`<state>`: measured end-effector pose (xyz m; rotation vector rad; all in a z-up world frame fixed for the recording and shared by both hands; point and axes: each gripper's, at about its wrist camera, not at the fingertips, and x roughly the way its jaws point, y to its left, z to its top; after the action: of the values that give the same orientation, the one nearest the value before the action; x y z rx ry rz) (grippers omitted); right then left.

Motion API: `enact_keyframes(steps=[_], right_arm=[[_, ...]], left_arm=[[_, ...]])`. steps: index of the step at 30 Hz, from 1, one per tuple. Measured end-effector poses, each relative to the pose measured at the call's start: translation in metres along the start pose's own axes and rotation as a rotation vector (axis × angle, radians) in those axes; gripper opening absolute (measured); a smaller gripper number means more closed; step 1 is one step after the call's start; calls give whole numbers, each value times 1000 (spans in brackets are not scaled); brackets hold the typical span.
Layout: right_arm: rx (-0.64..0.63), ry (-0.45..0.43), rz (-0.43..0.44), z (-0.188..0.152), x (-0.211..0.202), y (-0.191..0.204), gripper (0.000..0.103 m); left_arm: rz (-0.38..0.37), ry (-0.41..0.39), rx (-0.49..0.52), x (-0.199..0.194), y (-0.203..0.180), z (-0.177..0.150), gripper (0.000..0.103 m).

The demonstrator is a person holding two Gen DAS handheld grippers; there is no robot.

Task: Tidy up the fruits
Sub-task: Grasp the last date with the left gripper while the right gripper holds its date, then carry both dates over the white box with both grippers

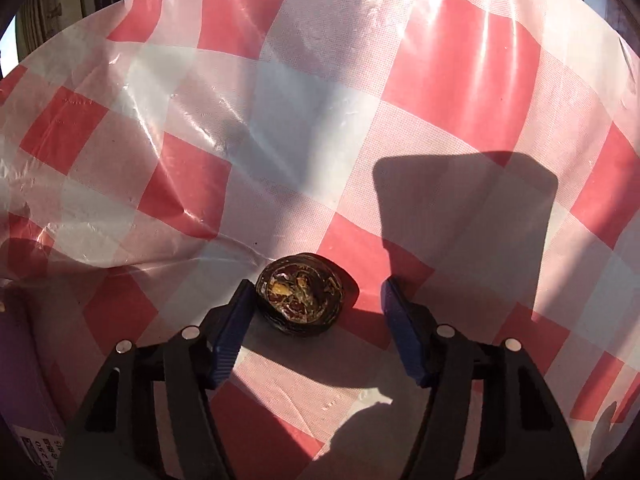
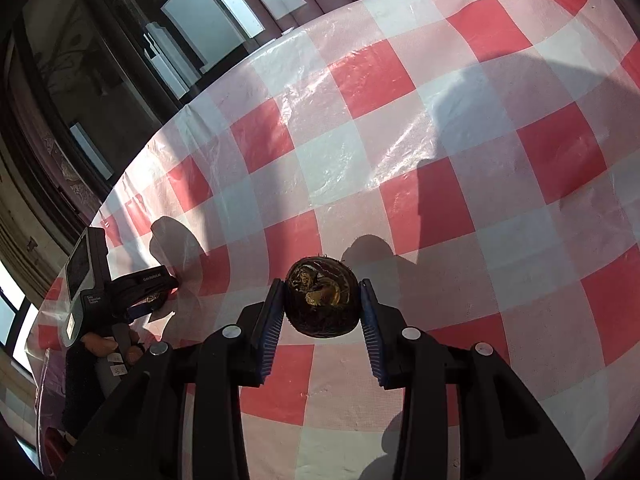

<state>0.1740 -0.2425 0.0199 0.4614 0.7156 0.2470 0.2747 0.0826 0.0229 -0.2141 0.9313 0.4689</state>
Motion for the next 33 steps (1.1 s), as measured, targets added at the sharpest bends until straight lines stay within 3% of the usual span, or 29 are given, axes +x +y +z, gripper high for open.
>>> enact_keyframes(steps=[6,11,17,23,33], right_arm=[[0,-3,2,0,-1,0,38],[0,-1,0,0,-1,0,38],[-1,-2,-1,0,-1,0,37],[-6,1,3,0,-1,0,37],[2,5,-7,0,0,0,37]], left_arm=[[-248,26,40,-45,-3,-52,41],[-409,-38,105,-102,5,-113,41],[-469,-67,135,-112,1,-148,41],[-493,-33,119,-95,3,-146,41],[-495,-53,133,-97,1,-145,41]])
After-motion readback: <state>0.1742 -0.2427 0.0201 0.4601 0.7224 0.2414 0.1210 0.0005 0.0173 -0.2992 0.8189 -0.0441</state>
